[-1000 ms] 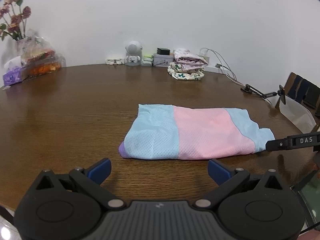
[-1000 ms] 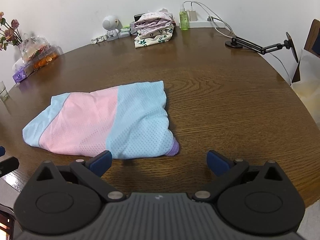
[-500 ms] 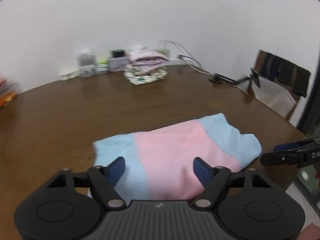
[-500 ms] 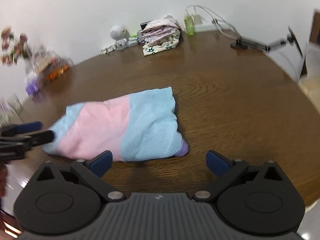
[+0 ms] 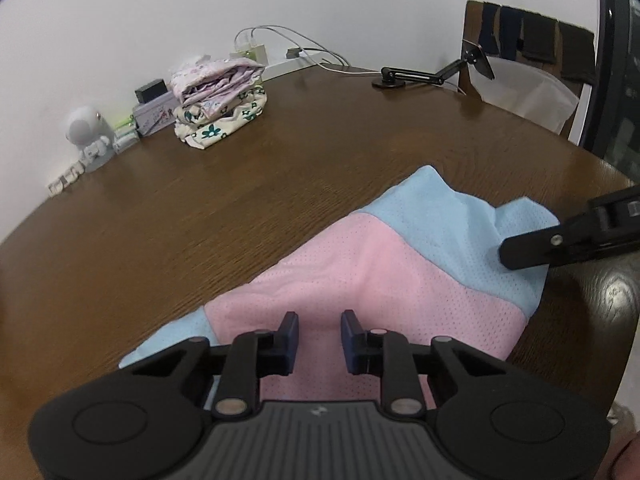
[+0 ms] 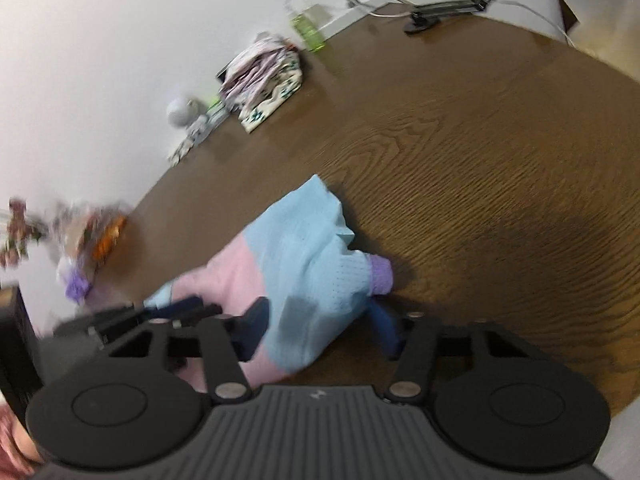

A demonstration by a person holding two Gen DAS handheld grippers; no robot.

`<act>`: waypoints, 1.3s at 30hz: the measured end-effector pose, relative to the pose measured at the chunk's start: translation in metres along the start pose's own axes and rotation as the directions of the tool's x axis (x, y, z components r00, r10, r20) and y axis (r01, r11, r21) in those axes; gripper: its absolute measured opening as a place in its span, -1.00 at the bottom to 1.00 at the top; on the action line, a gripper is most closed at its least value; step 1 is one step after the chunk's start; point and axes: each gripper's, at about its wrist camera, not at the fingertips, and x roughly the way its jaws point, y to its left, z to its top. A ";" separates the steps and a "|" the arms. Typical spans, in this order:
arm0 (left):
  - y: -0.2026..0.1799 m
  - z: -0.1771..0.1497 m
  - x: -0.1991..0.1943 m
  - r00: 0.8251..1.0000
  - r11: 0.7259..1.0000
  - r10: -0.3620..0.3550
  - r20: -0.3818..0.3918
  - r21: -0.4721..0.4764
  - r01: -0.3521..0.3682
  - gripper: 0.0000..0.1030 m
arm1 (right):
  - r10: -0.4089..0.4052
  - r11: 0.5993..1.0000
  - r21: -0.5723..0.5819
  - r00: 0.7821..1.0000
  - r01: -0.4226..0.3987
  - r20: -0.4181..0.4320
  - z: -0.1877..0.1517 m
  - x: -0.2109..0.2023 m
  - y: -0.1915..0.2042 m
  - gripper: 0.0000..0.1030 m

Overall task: Fold clothes
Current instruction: 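Grasp the garment's purple-trimmed end with the right gripper while the left gripper grasps its edge, then lift the purple-trimmed end with the right gripper and fold it over the garment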

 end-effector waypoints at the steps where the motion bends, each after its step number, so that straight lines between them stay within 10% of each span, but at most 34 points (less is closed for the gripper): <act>1: 0.001 0.000 0.000 1.000 1.000 -0.005 0.001 -0.006 0.005 -0.58 | 0.009 1.000 0.026 1.000 -0.009 0.005 -0.001 0.003 -0.002 -0.41; 8: 0.003 0.004 -0.002 1.000 0.999 -0.031 0.005 -0.031 0.031 -0.64 | 0.038 0.994 0.105 0.999 -0.042 0.035 -0.001 0.013 -0.013 -0.88; 16: 0.031 0.004 -0.044 0.993 0.996 0.004 0.114 -0.088 0.006 -0.29 | 0.027 1.000 -0.002 0.999 -0.027 0.046 0.010 0.006 -0.008 -0.91; 23: 0.043 -0.024 -0.042 1.000 0.999 -0.013 0.003 -0.030 0.013 -0.69 | -0.002 0.962 -0.270 0.995 0.030 0.100 0.010 -0.003 0.033 -0.91; 27: 0.043 -0.032 -0.028 0.999 0.997 -0.052 0.002 -0.049 0.052 -0.69 | 0.007 0.857 -0.512 0.994 0.052 0.112 0.001 -0.006 0.078 -0.91; 35: 0.077 -0.045 -0.032 0.977 0.934 -0.196 0.085 -0.287 0.213 -0.47 | 0.062 0.465 -0.885 0.998 -0.019 0.011 -0.037 0.014 0.184 -0.91; 39: 0.085 -0.064 -0.072 0.983 0.957 -0.118 0.142 -0.248 0.151 -0.46 | 0.028 0.396 -0.915 0.997 -0.075 -0.070 -0.056 0.028 0.201 -0.91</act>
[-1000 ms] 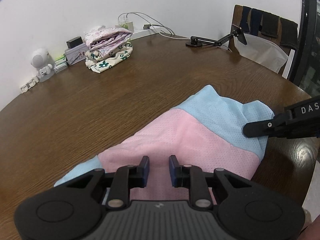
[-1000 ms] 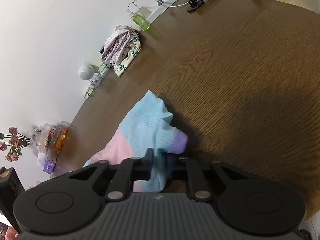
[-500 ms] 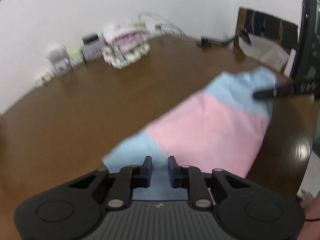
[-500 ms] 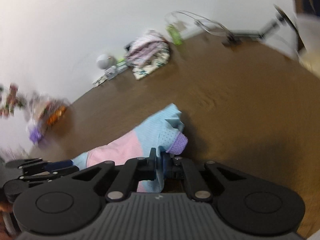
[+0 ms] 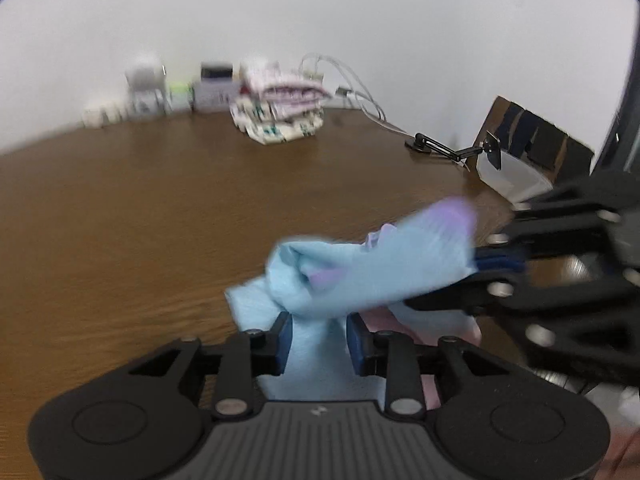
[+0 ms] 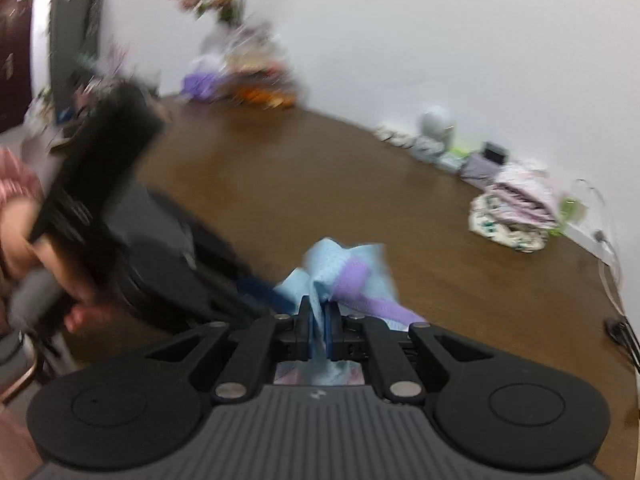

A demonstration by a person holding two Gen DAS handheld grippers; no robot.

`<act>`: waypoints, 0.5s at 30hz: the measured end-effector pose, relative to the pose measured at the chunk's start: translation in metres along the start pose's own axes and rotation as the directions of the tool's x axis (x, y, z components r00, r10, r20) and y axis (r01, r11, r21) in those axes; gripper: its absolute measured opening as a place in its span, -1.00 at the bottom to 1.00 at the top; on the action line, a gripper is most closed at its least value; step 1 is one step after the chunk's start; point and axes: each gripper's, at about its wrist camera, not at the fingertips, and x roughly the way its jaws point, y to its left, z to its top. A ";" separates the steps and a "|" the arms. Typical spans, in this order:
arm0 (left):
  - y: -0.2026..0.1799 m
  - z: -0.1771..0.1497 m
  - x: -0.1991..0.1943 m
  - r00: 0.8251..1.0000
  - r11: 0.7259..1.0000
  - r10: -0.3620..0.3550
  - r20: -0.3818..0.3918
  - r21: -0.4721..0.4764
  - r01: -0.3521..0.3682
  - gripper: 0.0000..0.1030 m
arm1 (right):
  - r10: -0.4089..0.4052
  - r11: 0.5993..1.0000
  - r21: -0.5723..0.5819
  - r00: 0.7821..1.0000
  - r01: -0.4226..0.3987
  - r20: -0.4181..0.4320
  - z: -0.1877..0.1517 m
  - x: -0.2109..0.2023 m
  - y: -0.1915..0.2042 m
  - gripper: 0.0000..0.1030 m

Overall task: Fold clothes
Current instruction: 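Lift the purple-trimmed end with the right gripper and fold it over the garment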

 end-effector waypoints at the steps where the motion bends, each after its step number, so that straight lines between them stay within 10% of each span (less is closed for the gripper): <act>1: 0.000 -0.004 -0.007 1.000 0.999 0.017 -0.014 0.033 -0.017 -0.48 | 0.012 1.000 0.002 1.000 -0.012 -0.012 0.000 0.003 0.003 -0.91; 15: 0.009 -0.030 -0.003 0.997 0.999 -0.022 -0.074 0.029 0.024 -0.40 | 0.107 0.990 -0.082 0.988 -0.117 -0.110 0.000 0.033 0.037 -0.90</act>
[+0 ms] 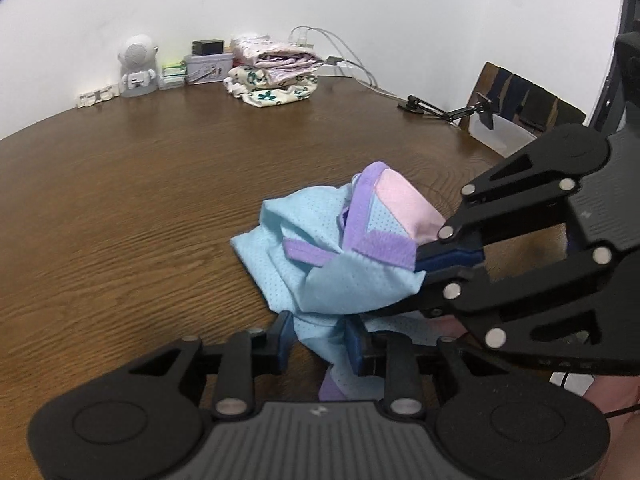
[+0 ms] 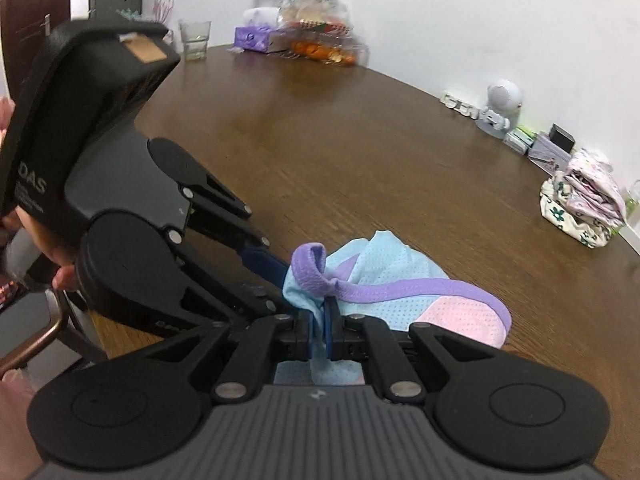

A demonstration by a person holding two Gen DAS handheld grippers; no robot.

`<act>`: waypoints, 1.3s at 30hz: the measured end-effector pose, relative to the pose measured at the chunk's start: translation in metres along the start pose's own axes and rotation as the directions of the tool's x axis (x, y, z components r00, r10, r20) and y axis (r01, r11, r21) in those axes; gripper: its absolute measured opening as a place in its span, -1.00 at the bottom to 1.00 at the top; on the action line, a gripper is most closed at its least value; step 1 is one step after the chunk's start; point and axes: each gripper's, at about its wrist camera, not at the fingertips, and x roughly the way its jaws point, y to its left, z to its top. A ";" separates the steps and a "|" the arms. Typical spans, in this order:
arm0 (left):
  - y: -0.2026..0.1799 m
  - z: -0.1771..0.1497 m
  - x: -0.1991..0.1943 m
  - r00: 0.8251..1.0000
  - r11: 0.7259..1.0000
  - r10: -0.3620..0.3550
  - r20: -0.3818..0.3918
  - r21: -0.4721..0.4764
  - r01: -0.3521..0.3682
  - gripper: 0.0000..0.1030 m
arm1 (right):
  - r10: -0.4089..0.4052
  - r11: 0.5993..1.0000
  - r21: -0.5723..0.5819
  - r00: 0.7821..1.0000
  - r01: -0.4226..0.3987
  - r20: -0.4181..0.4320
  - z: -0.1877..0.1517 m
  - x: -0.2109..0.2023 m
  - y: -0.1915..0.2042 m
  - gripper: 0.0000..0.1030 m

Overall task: Fold clothes
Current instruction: 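Lift the purple-trimmed end with the right gripper and fold it over the garment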

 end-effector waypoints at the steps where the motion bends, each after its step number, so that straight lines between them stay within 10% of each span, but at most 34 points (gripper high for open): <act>1: 0.001 -0.001 -0.003 1.000 1.000 0.008 0.001 -0.001 -0.008 -0.34 | 0.009 1.000 0.000 1.000 -0.009 -0.003 0.000 0.002 0.000 -0.90; 6: 0.003 -0.010 -0.030 0.999 0.999 0.039 0.020 0.010 -0.039 -0.01 | 0.031 0.999 -0.028 0.999 -0.031 0.018 -0.002 0.006 0.002 -0.91; 16: -0.008 -0.016 -0.022 0.996 0.995 0.080 -0.031 0.068 -0.077 -0.50 | -0.015 1.000 0.001 0.992 0.015 0.124 0.018 -0.013 -0.014 -0.91; 27: -0.007 -0.022 -0.024 0.996 0.994 0.082 -0.042 0.081 -0.078 -0.44 | 0.099 0.990 -0.108 0.995 -0.096 0.031 0.020 0.024 0.012 -0.86; 33: 0.004 -0.028 -0.054 0.993 0.992 0.115 0.015 0.058 -0.116 0.04 | 0.227 0.972 0.051 0.972 -0.230 0.062 0.011 0.015 -0.011 0.33; 39: 0.010 -0.017 -0.085 0.977 0.982 0.180 0.116 0.036 -0.185 0.05 | 0.175 0.952 0.221 0.969 -0.212 0.175 -0.003 -0.027 -0.057 0.44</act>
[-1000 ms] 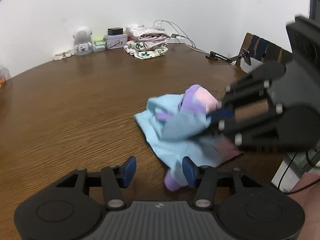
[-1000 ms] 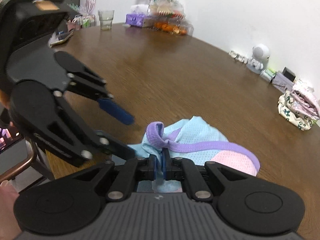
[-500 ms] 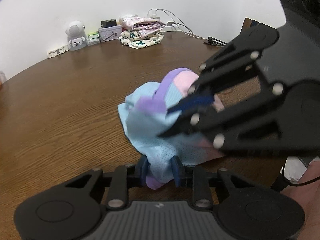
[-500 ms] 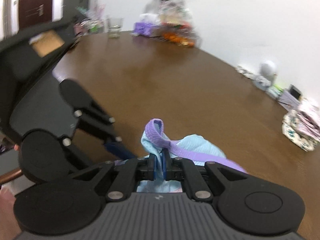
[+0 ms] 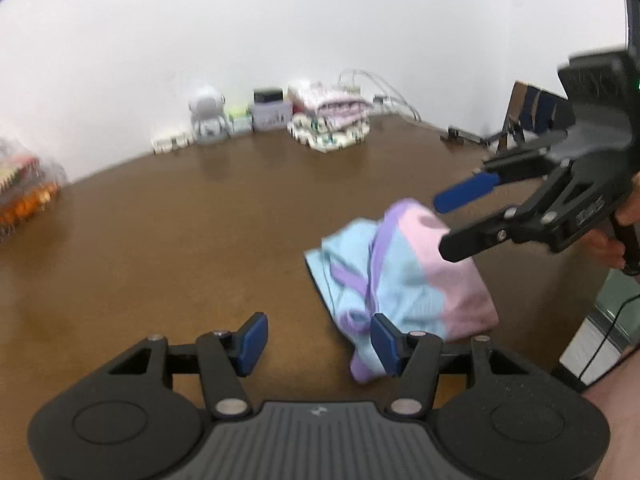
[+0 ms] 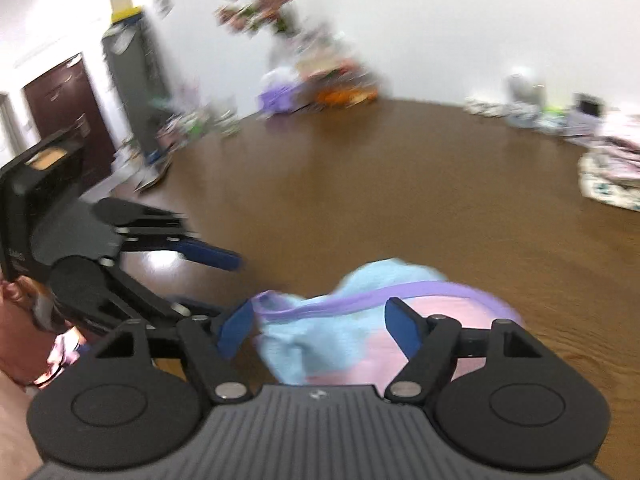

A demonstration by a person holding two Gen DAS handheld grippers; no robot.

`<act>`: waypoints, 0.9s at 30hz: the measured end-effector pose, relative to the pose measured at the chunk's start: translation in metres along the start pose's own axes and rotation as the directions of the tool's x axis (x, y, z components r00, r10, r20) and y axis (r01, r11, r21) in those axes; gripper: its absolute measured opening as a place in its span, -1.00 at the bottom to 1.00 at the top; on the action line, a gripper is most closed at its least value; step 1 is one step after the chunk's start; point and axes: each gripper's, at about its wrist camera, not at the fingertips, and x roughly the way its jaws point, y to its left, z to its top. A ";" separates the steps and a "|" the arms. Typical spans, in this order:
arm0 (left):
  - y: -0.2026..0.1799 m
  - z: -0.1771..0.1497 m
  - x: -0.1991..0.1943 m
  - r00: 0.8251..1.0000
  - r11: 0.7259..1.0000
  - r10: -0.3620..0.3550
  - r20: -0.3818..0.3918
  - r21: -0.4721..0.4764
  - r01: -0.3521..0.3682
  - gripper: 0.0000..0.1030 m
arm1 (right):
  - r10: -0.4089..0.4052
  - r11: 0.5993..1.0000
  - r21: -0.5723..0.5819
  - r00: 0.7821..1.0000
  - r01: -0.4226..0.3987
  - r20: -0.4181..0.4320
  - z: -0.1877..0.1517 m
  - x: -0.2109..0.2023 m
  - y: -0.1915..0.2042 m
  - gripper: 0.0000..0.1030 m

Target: Fold clothes

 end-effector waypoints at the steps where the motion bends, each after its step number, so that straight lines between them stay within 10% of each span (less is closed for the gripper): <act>1: -0.002 0.005 0.002 1.000 1.000 -0.003 0.010 0.008 0.003 0.04 | -0.038 0.999 -0.006 0.999 0.038 -0.001 -0.002 -0.003 -0.003 0.41; 10: -0.019 0.020 0.063 0.992 0.993 -0.041 -0.118 0.101 0.053 -0.70 | -0.147 0.964 -0.233 0.986 0.124 -0.083 -0.035 0.022 0.018 0.14; 20: -0.029 0.006 0.064 0.976 0.983 -0.047 -0.212 0.163 0.083 -0.66 | -0.114 0.942 -0.333 0.977 0.049 -0.178 -0.047 0.027 0.018 0.12; 27: -0.033 0.035 0.041 0.999 0.983 -0.011 -0.043 0.181 0.019 -0.52 | -0.110 0.983 -0.156 0.991 0.098 -0.071 -0.023 -0.009 -0.020 0.12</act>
